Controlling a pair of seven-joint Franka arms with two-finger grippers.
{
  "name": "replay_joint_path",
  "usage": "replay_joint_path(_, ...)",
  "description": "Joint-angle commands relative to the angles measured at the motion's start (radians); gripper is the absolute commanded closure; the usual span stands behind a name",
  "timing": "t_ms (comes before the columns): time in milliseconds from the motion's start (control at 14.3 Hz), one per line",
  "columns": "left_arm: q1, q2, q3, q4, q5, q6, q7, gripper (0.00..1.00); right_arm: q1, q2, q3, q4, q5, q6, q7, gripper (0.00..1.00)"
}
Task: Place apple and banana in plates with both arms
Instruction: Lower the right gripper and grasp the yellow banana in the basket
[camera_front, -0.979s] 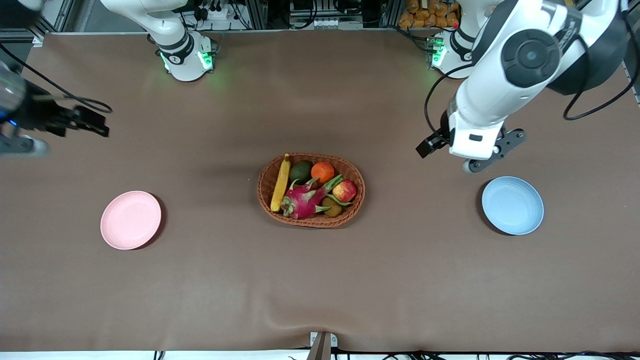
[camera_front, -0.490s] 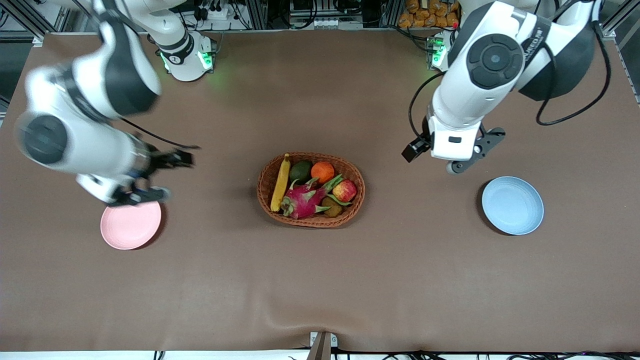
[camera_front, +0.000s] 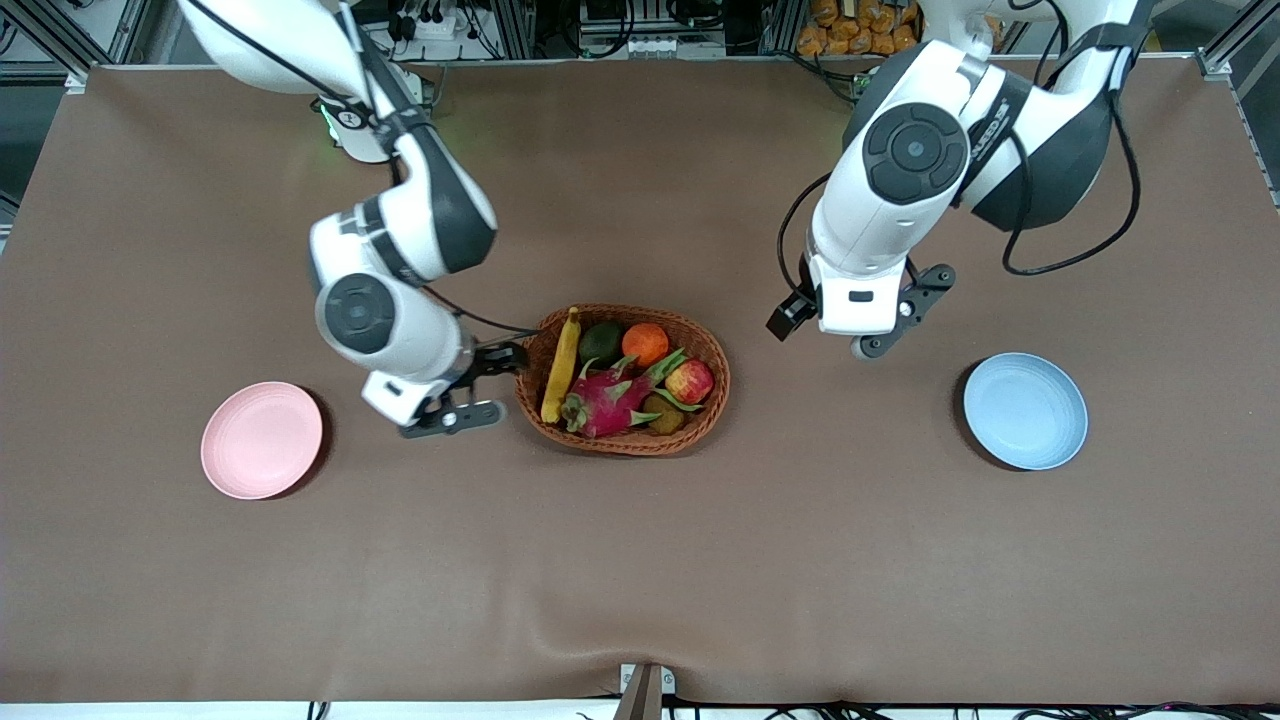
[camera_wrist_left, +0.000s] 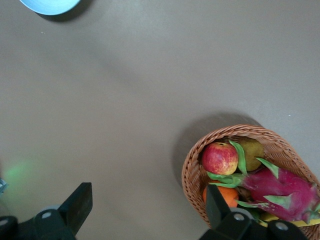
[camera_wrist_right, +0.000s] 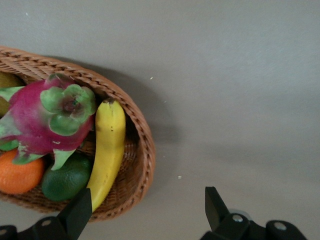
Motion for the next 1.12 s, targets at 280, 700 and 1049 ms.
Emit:
replay_joint_path(280, -0.013, 0.014, -0.001, 0.009, 0.043, 0.041, -0.033, 0.00, 0.137, -0.021, -0.010, -0.170, 0.016, 0.114, 0.195, 0.00)
replay_joint_path(700, -0.015, 0.021, -0.002, 0.007, 0.051, 0.045, -0.035, 0.00, 0.164, -0.002, -0.008, -0.182, 0.016, 0.111, 0.220, 0.00)
replay_joint_path(1049, -0.021, 0.023, -0.001, 0.007, 0.049, 0.045, -0.036, 0.00, 0.253, 0.014, -0.010, -0.178, 0.016, 0.124, 0.346, 0.00)
